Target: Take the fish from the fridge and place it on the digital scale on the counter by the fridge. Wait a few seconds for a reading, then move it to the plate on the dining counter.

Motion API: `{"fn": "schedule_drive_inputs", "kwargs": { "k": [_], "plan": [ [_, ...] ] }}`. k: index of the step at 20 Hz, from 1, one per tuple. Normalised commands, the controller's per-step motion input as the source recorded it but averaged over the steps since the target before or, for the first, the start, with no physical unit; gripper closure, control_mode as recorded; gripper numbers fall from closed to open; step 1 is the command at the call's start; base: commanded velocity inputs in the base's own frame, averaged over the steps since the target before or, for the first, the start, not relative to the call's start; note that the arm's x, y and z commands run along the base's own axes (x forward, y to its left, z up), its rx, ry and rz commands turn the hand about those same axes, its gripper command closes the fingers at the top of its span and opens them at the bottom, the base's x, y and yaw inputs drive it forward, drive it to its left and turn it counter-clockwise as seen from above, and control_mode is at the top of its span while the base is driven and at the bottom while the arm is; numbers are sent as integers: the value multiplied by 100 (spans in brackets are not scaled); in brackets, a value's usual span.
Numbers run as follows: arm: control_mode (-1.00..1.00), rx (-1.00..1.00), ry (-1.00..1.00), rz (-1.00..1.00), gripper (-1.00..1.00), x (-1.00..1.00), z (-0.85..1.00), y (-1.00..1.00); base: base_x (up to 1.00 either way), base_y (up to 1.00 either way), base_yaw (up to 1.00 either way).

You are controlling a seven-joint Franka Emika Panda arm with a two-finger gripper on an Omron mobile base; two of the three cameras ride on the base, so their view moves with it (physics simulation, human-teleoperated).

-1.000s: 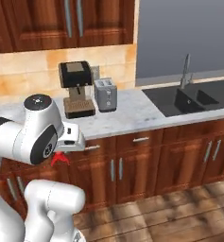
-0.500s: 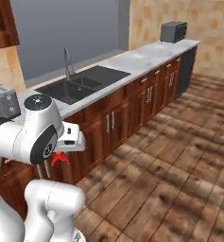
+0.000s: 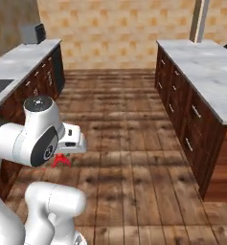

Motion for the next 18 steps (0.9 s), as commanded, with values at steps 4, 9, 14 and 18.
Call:
{"fn": "schedule_drive_inputs", "kwargs": {
  "k": [4, 9, 14, 18],
  "plan": [
    [100, 0, 0, 0, 100, 0, 0, 0, 0, 0, -100],
    [100, 0, 0, 0, 100, 0, 0, 0, 62, 1, -66],
    [100, 0, 0, 0, 100, 0, 0, 0, 100, 2, -10],
    [100, 0, 0, 0, 100, 0, 0, 0, 82, 0, 0]
  ]
}}
